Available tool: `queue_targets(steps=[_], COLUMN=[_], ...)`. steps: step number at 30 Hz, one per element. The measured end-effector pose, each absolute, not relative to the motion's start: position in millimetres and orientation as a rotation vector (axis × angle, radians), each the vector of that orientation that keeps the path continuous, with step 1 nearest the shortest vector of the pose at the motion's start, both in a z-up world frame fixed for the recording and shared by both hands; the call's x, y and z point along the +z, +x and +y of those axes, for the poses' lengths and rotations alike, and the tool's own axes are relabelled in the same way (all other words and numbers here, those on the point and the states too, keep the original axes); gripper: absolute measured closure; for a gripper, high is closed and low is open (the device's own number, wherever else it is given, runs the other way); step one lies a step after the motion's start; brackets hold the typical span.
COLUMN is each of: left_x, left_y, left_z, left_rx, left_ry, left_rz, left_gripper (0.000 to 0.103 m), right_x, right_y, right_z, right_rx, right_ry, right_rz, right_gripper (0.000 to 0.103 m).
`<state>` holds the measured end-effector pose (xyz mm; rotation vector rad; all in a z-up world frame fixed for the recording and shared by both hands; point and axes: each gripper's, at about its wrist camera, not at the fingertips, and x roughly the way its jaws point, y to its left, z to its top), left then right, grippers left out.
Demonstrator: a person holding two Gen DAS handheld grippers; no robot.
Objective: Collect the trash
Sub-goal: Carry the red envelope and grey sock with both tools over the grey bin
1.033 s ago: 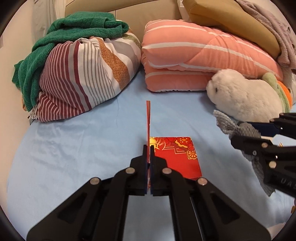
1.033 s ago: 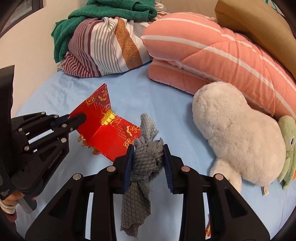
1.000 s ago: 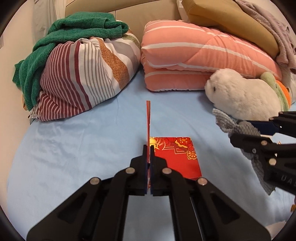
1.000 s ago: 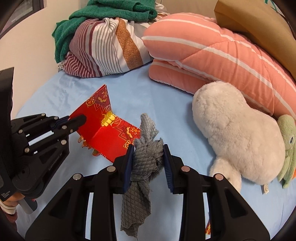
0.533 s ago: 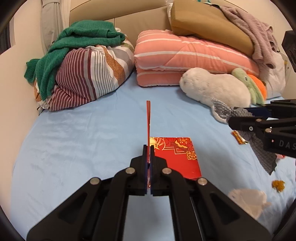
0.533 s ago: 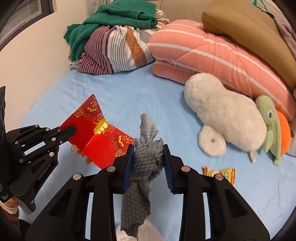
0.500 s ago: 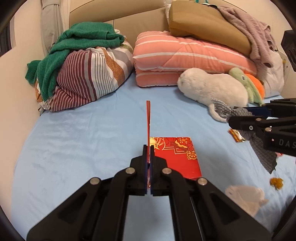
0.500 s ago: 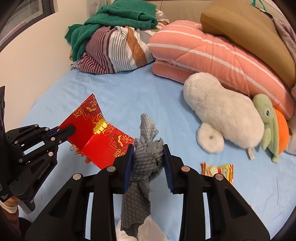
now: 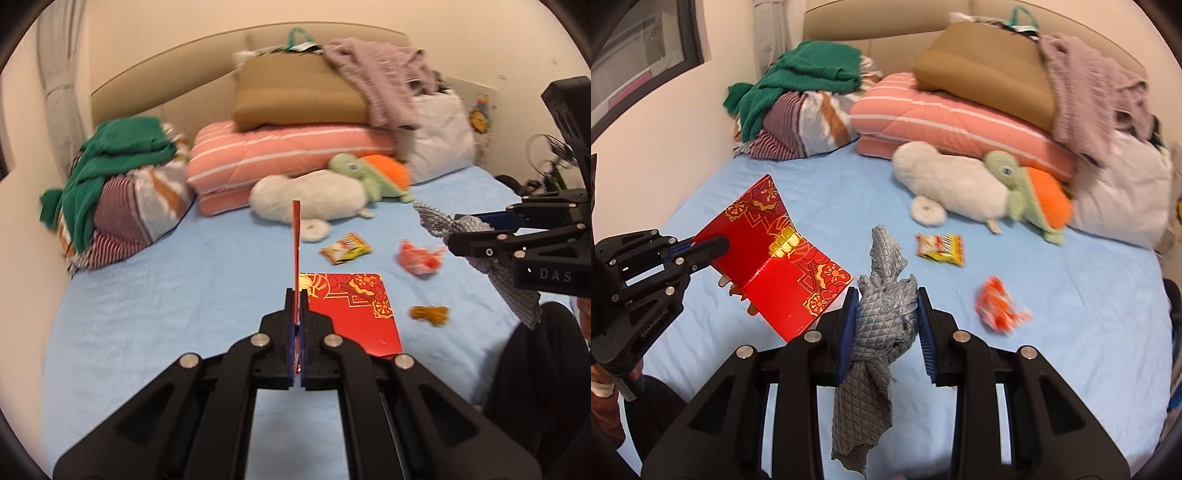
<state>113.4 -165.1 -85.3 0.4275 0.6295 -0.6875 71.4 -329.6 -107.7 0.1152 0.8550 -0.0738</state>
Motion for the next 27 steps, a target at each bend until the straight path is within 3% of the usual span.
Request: queue_targets(steps=[16, 27], left_x=[-20, 17], left_y=[-118, -237], left_z=[-351, -485], left_rx=[-1.256, -1.564], left_ry=[0.579, 0.638], left_rz=[0.389, 0.26], left_gripper=[0.101, 0.101], right_x=[-21, 6], right_y=[-247, -433], right_z=[-488, -576], right_rx=[-0.599, -1.003], right_ry=[0.25, 0.334], right_rz=[0.664, 0.575], right_gripper=[0.074, 0.074])
